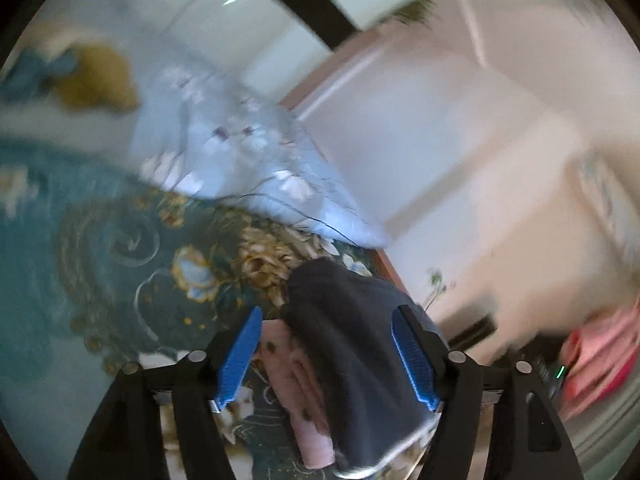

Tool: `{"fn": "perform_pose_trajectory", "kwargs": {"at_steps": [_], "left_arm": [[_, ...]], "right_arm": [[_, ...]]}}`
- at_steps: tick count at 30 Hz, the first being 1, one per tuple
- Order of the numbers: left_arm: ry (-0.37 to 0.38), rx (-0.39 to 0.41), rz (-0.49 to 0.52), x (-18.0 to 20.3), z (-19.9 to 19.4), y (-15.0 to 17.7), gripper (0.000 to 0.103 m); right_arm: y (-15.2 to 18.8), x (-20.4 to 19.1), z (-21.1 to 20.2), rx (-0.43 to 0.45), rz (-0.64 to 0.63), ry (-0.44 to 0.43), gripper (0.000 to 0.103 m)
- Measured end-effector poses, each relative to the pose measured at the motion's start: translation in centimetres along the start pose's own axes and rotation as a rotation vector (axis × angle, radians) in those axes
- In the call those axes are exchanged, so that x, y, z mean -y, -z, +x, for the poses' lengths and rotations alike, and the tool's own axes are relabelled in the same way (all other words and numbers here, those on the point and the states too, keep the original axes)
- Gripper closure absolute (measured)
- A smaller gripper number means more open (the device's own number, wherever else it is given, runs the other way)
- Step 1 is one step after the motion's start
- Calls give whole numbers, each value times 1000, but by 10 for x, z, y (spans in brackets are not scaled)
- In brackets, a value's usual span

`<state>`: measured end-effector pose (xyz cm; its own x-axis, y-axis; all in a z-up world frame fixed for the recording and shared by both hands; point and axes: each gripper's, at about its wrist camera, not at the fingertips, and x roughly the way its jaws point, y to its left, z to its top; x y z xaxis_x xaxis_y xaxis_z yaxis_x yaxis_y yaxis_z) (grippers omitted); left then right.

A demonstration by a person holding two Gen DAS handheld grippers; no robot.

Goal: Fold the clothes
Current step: 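Lower the folded hoodie onto the pink clothes stack with both grippers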

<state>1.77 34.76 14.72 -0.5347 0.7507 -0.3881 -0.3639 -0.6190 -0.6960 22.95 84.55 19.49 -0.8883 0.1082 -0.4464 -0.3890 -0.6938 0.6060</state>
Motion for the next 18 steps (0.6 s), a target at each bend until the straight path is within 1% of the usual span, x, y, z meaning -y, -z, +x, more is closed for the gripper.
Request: {"fn": "perform_pose_trajectory", "kwargs": {"at_steps": [2,3,5,6,9,11,13,16,18], "left_arm": [[28,-13,87,30,4,6,27],[42,-19,131,46,6,8,26],[58,-33,217,73,16,14,24],[52,-60,240,79,26,18,24],[34,-141,309,98,55,27,23],[25,-196,333,98,73,36,23],[-13,-230,336,92,87,42,23],[-37,-238,331,83,98,47,23],[-43,-243,346,79,107,50,22]], "right_arm": [[15,-32,12,-58,-118,20,32],[23,-42,18,-81,-153,20,32],[40,-59,33,-135,-200,-7,32],[47,-64,40,-153,-217,-4,32],[62,-72,58,-182,-279,55,32],[71,-77,69,-200,-314,88,32],[77,-74,75,-217,-318,93,32],[86,-74,86,-229,-347,117,31],[91,-75,92,-226,-385,138,28]]}}
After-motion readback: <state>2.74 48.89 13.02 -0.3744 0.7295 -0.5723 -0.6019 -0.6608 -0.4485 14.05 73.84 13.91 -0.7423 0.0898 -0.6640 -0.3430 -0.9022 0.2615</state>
